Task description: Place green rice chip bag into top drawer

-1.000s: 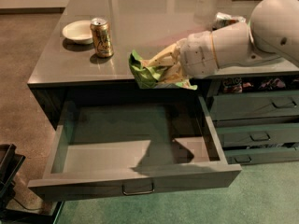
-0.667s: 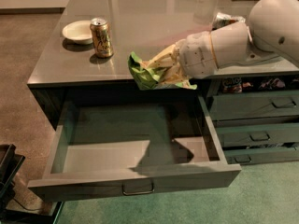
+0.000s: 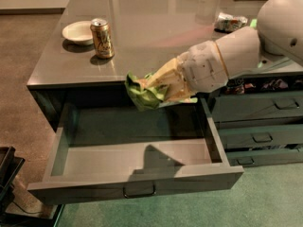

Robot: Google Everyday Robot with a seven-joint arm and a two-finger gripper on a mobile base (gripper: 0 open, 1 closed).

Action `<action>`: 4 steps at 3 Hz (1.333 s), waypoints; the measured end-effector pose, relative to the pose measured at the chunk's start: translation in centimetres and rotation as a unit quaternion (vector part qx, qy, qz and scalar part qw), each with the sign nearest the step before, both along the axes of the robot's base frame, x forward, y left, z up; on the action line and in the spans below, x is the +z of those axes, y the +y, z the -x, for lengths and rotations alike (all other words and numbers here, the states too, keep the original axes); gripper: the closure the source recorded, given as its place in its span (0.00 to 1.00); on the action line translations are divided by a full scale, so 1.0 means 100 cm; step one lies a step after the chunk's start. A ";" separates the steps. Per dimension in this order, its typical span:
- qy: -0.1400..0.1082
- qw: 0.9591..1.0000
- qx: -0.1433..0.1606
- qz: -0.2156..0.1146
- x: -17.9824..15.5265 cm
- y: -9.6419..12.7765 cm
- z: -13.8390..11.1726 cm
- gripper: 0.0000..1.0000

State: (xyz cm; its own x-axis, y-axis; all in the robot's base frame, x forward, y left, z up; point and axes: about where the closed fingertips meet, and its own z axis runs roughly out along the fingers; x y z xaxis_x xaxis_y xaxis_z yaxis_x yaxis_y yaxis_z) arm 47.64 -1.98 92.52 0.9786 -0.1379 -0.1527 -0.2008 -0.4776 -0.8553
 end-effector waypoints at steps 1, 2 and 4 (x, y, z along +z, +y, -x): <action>0.041 0.999 0.014 -0.005 0.003 -0.002 0.039 1.00; 0.091 0.995 0.013 -0.030 -0.014 -0.002 0.063 1.00; 0.109 0.990 0.066 -0.063 -0.083 0.017 0.060 1.00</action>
Offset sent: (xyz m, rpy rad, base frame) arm -0.0894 -0.0075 -0.0385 0.1284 0.3161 0.0083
